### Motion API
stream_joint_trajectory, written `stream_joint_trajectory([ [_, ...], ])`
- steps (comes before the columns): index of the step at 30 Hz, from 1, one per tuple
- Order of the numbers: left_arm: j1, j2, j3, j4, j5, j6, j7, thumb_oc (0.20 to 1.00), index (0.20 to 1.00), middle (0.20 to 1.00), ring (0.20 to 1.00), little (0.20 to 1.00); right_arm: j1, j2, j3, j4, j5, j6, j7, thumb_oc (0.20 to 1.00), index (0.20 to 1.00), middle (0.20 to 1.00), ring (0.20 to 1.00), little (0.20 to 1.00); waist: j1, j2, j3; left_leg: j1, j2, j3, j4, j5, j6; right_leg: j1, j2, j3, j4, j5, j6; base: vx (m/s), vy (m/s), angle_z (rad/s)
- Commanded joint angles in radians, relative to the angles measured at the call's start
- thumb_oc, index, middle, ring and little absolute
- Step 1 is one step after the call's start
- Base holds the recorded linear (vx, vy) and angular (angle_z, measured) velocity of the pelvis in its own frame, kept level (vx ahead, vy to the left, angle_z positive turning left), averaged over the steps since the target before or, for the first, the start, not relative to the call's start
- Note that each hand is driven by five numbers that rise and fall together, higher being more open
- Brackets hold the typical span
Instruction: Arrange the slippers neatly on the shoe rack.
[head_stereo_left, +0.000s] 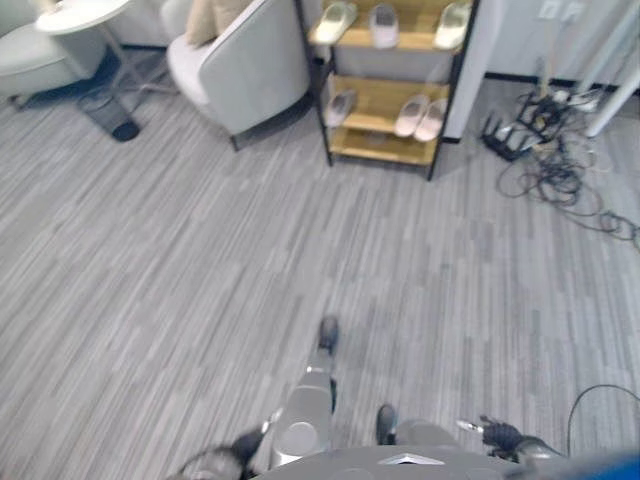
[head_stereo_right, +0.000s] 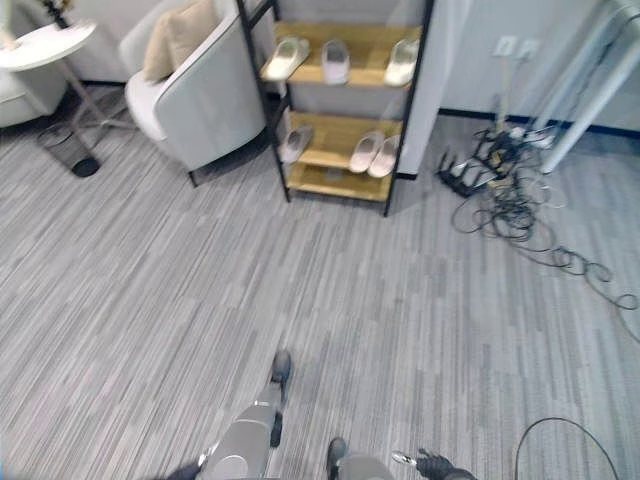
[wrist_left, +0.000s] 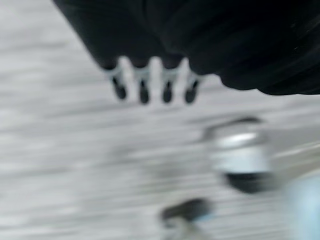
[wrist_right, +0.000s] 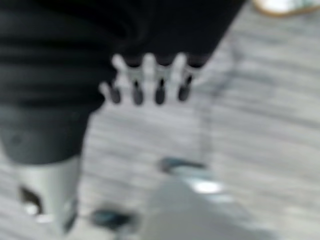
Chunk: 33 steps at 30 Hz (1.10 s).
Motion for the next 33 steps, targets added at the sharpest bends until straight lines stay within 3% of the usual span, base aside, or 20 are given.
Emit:
stream_joint_trajectory([
  [1, -0.020, 0.053, -0.012, -0.081, -0.011, -0.011, -0.002, 1.000, 1.000, 1.000, 1.000, 1.000, 0.044, 0.004, 0.019, -0.094, 0.014, -0.006, 0.005, 1.000, 1.000, 1.000, 1.000, 1.000, -0.004, -0.027, -0.028, -0.055, -0.010, 0.024, 0.128, -0.090, 0.033, 0.025, -0.095, 0.013, 0.133, 0.193, 0.143, 0.23, 0.163, -0.08],
  [2, -0.020, 0.053, -0.012, -0.081, -0.011, -0.011, -0.002, 1.000, 1.000, 1.000, 1.000, 1.000, 0.044, 0.004, 0.019, -0.094, 0.014, -0.006, 0.005, 1.000, 1.000, 1.000, 1.000, 1.000, -0.003, -0.028, -0.029, -0.056, -0.010, 0.025, 0.129, -0.090, 0.033, 0.023, -0.096, 0.014, 0.135, 0.192, 0.143, 0.17, 0.142, -0.09],
  [4, -0.048, 0.061, -0.023, -0.114, -0.035, -0.014, 0.008, 1.000, 1.000, 1.000, 1.000, 1.000, 0.038, 0.005, 0.027, -0.092, 0.012, -0.003, 0.010, 1.000, 1.000, 1.000, 1.000, 1.000, -0.019, -0.009, -0.011, -0.007, -0.015, 0.036, 0.132, -0.126, 0.063, -0.052, -0.116, -0.003, 0.311, 0.313, 0.156, 0.33, 0.258, -0.20],
  [5, -0.086, 0.064, -0.038, -0.164, -0.081, -0.024, 0.013, 1.000, 1.000, 1.000, 1.000, 1.000, 0.037, 0.012, 0.026, -0.097, 0.012, -0.003, 0.005, 1.000, 1.000, 1.000, 1.000, 1.000, -0.040, 0.024, 0.008, 0.069, -0.008, 0.036, 0.113, -0.151, 0.087, -0.134, -0.143, -0.066, 0.445, 0.357, 0.143, 0.63, 0.374, 0.04],
  [6, -0.118, 0.064, -0.041, -0.196, -0.126, -0.033, 0.018, 1.000, 1.000, 1.000, 1.000, 1.000, 0.045, 0.016, 0.025, -0.091, 0.014, -0.006, 0.003, 1.000, 1.000, 1.000, 1.000, 1.000, -0.062, 0.041, 0.027, 0.152, -0.007, 0.022, 0.078, -0.172, 0.092, -0.211, -0.148, -0.131, 0.460, 0.289, 0.120, 0.65, 0.298, 0.23],
  [8, -0.126, 0.060, -0.050, -0.217, -0.135, -0.040, 0.020, 1.000, 1.000, 1.000, 1.000, 1.000, 0.060, 0.016, 0.023, -0.086, 0.007, -0.007, 0.001, 1.000, 1.000, 1.000, 1.000, 1.000, -0.086, 0.054, 0.033, 0.214, -0.002, 0.010, 0.045, -0.188, 0.085, -0.272, -0.120, -0.173, 0.366, 0.221, 0.110, 0.43, 0.066, -0.06],
  [10, -0.129, 0.056, -0.058, -0.225, -0.129, -0.045, 0.024, 1.000, 1.000, 1.000, 1.000, 1.000, 0.067, 0.014, 0.020, -0.085, 0.005, -0.008, -0.002, 1.000, 1.000, 1.000, 1.000, 1.000, -0.100, 0.054, 0.043, 0.253, -0.004, 0.001, 0.029, -0.202, 0.079, -0.287, -0.114, -0.191, 0.300, 0.211, 0.112, 0.28, -0.036, -0.12],
  [12, -0.138, 0.037, -0.088, -0.226, -0.101, -0.050, 0.029, 1.000, 1.000, 1.000, 1.000, 1.000, 0.086, 0.008, 0.020, -0.079, 0.000, -0.012, -0.007, 1.000, 1.000, 1.000, 1.000, 1.000, -0.144, 0.046, 0.054, 0.350, -0.014, -0.028, -0.011, -0.245, 0.058, -0.371, -0.094, -0.190, 0.063, 0.273, 0.142, 0.50, -0.118, 0.17],
  [15, -0.141, 0.025, -0.102, -0.213, -0.081, -0.048, 0.026, 1.000, 1.000, 1.000, 1.000, 1.000, 0.094, 0.000, 0.019, -0.070, -0.009, -0.009, -0.005, 1.000, 1.000, 1.000, 1.000, 1.000, -0.165, 0.053, 0.056, 0.395, -0.002, -0.043, -0.005, -0.281, 0.044, -0.381, -0.080, -0.171, -0.026, 0.296, 0.155, 0.43, -0.160, 0.42],
  [16, -0.134, 0.013, -0.136, -0.190, -0.018, -0.044, 0.014, 1.000, 1.000, 1.000, 1.000, 1.000, 0.101, -0.007, 0.011, -0.060, -0.002, -0.003, -0.004, 1.000, 1.000, 1.000, 1.000, 1.000, -0.172, 0.045, 0.030, 0.402, -0.011, -0.070, 0.071, -0.296, 0.029, -0.320, -0.045, -0.101, -0.063, 0.286, 0.125, 0.42, -0.208, 0.60],
  [17, -0.134, 0.013, -0.136, -0.190, -0.018, -0.044, 0.014, 1.000, 1.000, 1.000, 1.000, 1.000, 0.101, -0.006, 0.011, -0.060, -0.002, -0.003, -0.004, 1.000, 1.000, 1.000, 1.000, 1.000, -0.173, 0.043, 0.028, 0.399, -0.013, -0.070, 0.070, -0.294, 0.030, -0.322, -0.048, -0.101, -0.064, 0.288, 0.125, 0.50, -0.241, 0.65],
  [18, -0.110, -0.004, -0.141, -0.179, 0.000, -0.040, 0.008, 1.000, 1.000, 1.000, 1.000, 1.000, 0.089, -0.019, 0.014, -0.050, -0.008, -0.004, -0.010, 1.000, 1.000, 1.000, 1.000, 1.000, -0.158, 0.050, 0.022, 0.331, -0.003, -0.050, 0.285, -0.210, -0.018, -0.259, -0.018, -0.091, -0.061, 0.277, 0.092, 0.19, -0.078, 1.16],
  [19, -0.110, -0.003, -0.141, -0.179, 0.000, -0.040, 0.008, 1.000, 1.000, 1.000, 1.000, 1.000, 0.089, -0.019, 0.014, -0.050, -0.008, -0.004, -0.010, 1.000, 1.000, 1.000, 1.000, 1.000, -0.159, 0.048, 0.019, 0.327, -0.006, -0.052, 0.285, -0.207, -0.018, -0.262, -0.021, -0.092, -0.061, 0.278, 0.092, 0.25, -0.196, 1.25],
  [20, -0.114, -0.003, -0.145, -0.182, 0.006, -0.034, 0.015, 1.000, 1.000, 1.000, 1.000, 1.000, 0.076, -0.029, 0.018, -0.059, -0.001, -0.004, -0.020, 1.000, 1.000, 1.000, 1.000, 1.000, -0.140, 0.027, 0.054, 0.155, 0.004, -0.041, 0.587, -0.085, -0.056, -0.223, -0.027, -0.092, -0.052, 0.253, 0.052, 0.04, -0.117, 1.15],
  [23, -0.112, 0.003, -0.144, -0.194, 0.002, -0.032, 0.018, 1.000, 1.000, 1.000, 1.000, 1.000, 0.050, -0.056, 0.015, -0.073, 0.025, -0.013, -0.039, 1.000, 1.000, 1.000, 1.000, 1.000, -0.113, 0.002, 0.077, 0.012, 0.052, 0.024, 0.752, -0.088, -0.036, -0.168, -0.030, -0.110, -0.070, 0.222, 0.021, 0.16, -0.233, 0.15],
  [25, -0.104, 0.007, -0.136, -0.191, 0.012, -0.034, 0.022, 1.000, 1.000, 1.000, 1.000, 1.000, 0.035, -0.064, 0.021, -0.079, 0.016, -0.021, -0.049, 1.000, 1.000, 1.000, 1.000, 1.000, -0.091, 0.005, 0.066, 0.001, 0.065, 0.054, 0.607, -0.122, -0.024, -0.125, -0.032, -0.129, -0.093, 0.202, 0.025, 0.34, -0.049, -0.59],
  [27, -0.081, 0.011, -0.121, -0.164, 0.033, -0.035, 0.029, 1.000, 1.000, 1.000, 1.000, 1.000, 0.022, -0.069, 0.032, -0.085, -0.012, -0.029, -0.061, 1.000, 1.000, 1.000, 1.000, 1.000, -0.060, 0.004, 0.048, 0.023, 0.058, 0.051, 0.324, -0.155, -0.017, -0.072, -0.035, -0.138, -0.120, 0.174, 0.043, 0.50, 0.098, -0.18],
  [28, -0.070, 0.014, -0.119, -0.160, 0.032, -0.038, 0.035, 1.000, 1.000, 1.000, 1.000, 1.000, 0.017, -0.069, 0.043, -0.096, -0.026, -0.038, -0.070, 1.000, 1.000, 1.000, 1.000, 1.000, -0.032, 0.013, 0.043, 0.000, 0.061, 0.003, 0.148, -0.063, -0.037, -0.023, -0.017, -0.132, -0.142, 0.153, 0.046, 0.46, 0.157, 0.26],
  [29, -0.069, 0.014, -0.117, -0.158, 0.027, -0.042, 0.036, 1.000, 1.000, 1.000, 1.000, 1.000, 0.012, -0.069, 0.046, -0.102, -0.033, -0.040, -0.072, 1.000, 1.000, 1.000, 1.000, 1.000, -0.018, 0.018, 0.042, -0.014, 0.069, -0.025, 0.092, -0.019, -0.045, -0.003, -0.005, -0.127, -0.146, 0.142, 0.044, 0.41, 0.140, 0.24],
  [33, -0.047, 0.017, -0.096, -0.143, 0.029, -0.036, 0.037, 1.000, 1.000, 1.000, 1.000, 1.000, 0.013, -0.058, 0.051, -0.113, -0.067, -0.039, -0.076, 1.000, 1.000, 1.000, 1.000, 1.000, -0.002, 0.017, 0.018, 0.036, 0.077, -0.054, -0.008, 0.010, -0.040, 0.033, -0.001, -0.116, -0.127, 0.107, 0.050, 0.27, 0.118, -0.30],
])
